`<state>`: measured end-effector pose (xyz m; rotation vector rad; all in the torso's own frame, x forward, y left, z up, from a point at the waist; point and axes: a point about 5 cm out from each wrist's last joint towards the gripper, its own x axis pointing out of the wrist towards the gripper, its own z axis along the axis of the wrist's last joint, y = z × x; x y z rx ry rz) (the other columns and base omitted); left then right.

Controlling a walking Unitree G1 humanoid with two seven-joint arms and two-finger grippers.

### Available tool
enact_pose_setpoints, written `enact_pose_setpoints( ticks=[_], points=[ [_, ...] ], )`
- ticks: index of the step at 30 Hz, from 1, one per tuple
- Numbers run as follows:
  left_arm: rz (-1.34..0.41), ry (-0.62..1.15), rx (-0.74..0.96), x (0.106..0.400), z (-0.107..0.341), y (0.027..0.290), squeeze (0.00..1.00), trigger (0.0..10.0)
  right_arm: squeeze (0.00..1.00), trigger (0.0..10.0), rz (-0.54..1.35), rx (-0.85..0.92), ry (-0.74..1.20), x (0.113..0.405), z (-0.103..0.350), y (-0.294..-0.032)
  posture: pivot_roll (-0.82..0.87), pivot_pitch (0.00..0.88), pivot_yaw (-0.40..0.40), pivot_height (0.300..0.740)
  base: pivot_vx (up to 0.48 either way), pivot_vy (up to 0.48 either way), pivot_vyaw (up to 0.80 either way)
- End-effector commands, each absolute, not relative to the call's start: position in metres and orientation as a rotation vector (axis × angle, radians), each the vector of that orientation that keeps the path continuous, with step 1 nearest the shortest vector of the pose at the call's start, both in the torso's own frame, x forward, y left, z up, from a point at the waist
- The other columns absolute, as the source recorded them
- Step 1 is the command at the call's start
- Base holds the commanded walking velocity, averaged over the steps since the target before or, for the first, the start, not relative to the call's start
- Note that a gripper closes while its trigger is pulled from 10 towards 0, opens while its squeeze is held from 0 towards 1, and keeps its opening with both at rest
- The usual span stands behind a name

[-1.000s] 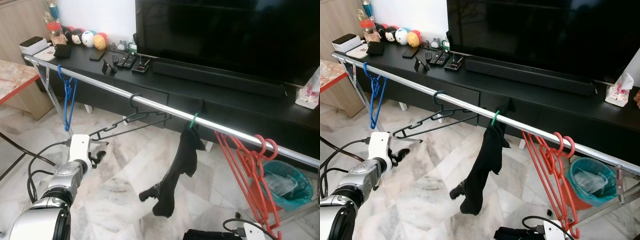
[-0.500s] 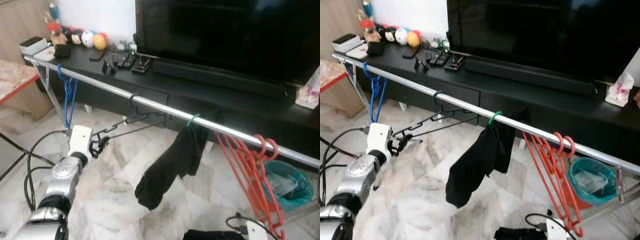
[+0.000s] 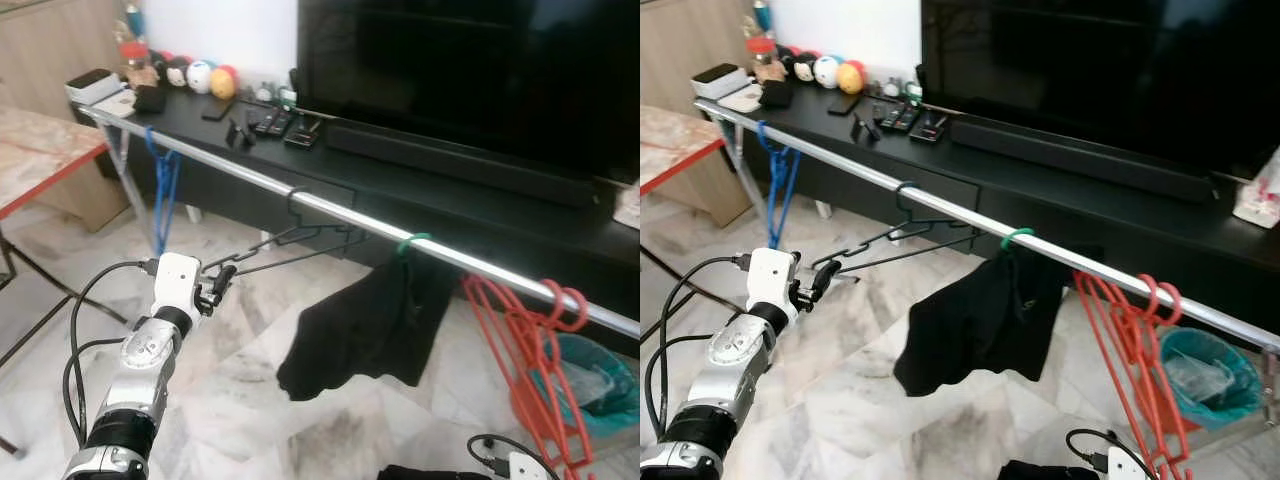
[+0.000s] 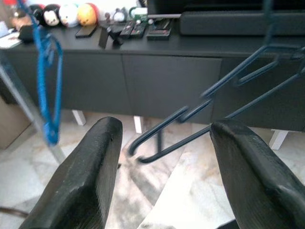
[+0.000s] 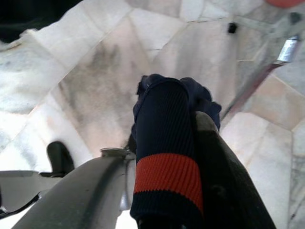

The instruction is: Hang hanger

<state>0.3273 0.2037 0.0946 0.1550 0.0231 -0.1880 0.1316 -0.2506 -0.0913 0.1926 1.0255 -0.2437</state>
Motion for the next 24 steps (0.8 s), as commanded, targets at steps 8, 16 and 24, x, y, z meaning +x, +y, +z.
enact_pose_setpoints(
  ticks=[8, 16, 24],
  points=[
    [-0.226, 0.029, 0.184, 0.326, 0.096, 0.194, 0.0, 10.0, 0.0, 10.0, -0.278, 0.182, 1.029, 0.128, -0.088, -0.265, -0.01, 0.0, -0.042, 0.74, 0.0, 0.182, 0.0],
    [-0.241, 0.042, 0.174, 0.325, 0.095, 0.19, 0.0, 10.0, 0.0, 10.0, -0.275, 0.192, 1.021, 0.131, -0.09, -0.256, 0.0, 0.0, -0.043, 0.74, 0.0, 0.0, 0.0],
    [-0.255, 0.041, 0.164, 0.326, 0.096, 0.185, 0.0, 10.0, 0.0, 10.0, -0.28, 0.197, 1.025, 0.13, -0.092, -0.252, 0.0, 0.0, -0.042, 0.74, 0.0, 0.0, -0.36]
  ],
)
